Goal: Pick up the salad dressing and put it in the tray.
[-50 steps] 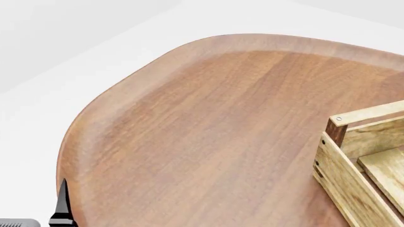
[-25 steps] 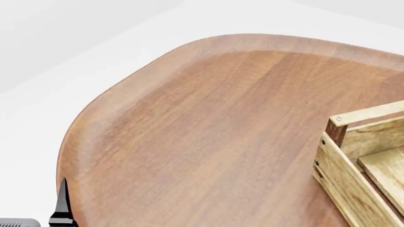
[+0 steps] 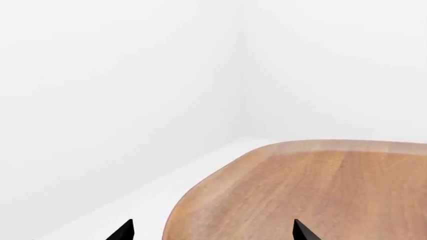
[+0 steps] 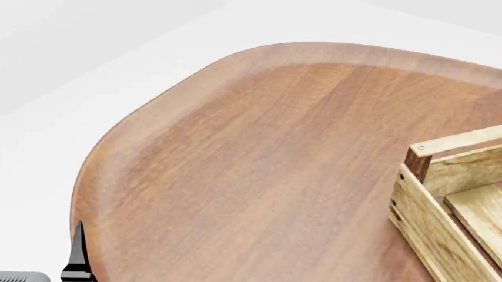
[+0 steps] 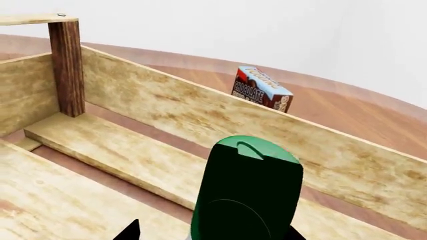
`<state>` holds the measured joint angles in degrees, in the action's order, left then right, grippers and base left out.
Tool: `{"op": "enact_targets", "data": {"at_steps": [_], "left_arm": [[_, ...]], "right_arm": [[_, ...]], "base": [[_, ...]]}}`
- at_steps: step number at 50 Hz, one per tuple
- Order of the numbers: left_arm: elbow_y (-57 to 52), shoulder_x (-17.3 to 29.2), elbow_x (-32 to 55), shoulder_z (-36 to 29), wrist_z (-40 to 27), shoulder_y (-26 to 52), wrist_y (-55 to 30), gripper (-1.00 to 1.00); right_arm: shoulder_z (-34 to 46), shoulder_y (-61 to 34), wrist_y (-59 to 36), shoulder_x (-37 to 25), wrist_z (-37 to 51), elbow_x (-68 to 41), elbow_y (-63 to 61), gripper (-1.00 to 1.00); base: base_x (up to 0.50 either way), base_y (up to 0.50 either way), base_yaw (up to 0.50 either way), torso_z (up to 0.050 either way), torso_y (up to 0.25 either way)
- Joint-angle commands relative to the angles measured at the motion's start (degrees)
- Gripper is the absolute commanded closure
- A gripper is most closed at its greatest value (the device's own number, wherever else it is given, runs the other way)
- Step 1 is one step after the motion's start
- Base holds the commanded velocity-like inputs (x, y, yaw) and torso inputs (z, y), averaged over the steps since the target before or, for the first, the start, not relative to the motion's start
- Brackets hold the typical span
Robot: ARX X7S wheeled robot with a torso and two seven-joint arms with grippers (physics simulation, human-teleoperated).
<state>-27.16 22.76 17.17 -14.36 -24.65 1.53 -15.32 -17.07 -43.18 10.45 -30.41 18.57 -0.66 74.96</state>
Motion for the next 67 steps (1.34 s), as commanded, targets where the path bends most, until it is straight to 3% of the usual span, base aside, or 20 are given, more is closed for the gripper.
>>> {"op": "enact_targets", "data": {"at_steps": [1,7,11,19,37,48,67], "left_arm": [[-0.02,-1.16,-1.05,1.15,1.32,-0.31,0.47,-1.00],[-0.20,-1.06,-1.02,1.09,1.20,-0.27,0.38,-1.00],[-0.20,-1.01,-1.03,1.05,1.14,-0.28,0.47,-1.00],[-0.39,-0.89,-0.93,1.03,1.04,-0.40,0.63,-1.00],[-2.33,-1.10,-1.30,4.14,-0.77,-1.88,5.97,-1.00],[-3.93,-1.71,-3.30,6.77,-1.33,-5.13,16.56,-1.00],[-4.22,-3.62,-4.64,10.69,-2.92,-8.41,31.02,-1.00]], "right_arm": [[-1.28,-0.70,2.99,0.35,-2.50,0.77,-0.10,-1.00],[-1.08,-0.12,3.87,0.31,-1.72,1.04,-3.54,-1.00],[-2.46,6.80,-6.06,2.05,-1.55,-0.22,-23.75,-1.00],[-2.78,13.09,-15.80,3.79,-3.25,-1.70,-46.26,-1.00],[-0.25,27.02,-26.14,7.06,-6.76,-3.67,-92.96,-1.00],[-0.71,38.31,-20.57,10.81,-4.94,-2.07,-114.65,-1.00],[1.54,51.86,3.65,18.68,0.34,5.79,-121.22,-1.00]], "base": [[0.00,0.00,0.00,0.000,0.000],[0.00,0.00,0.00,0.000,0.000],[0.00,0.00,0.00,0.000,0.000],[0.00,0.00,0.00,0.000,0.000],[0.00,0.00,0.00,0.000,0.000],[0.00,0.00,0.00,0.000,0.000],[0.00,0.00,0.00,0.000,0.000]]}}
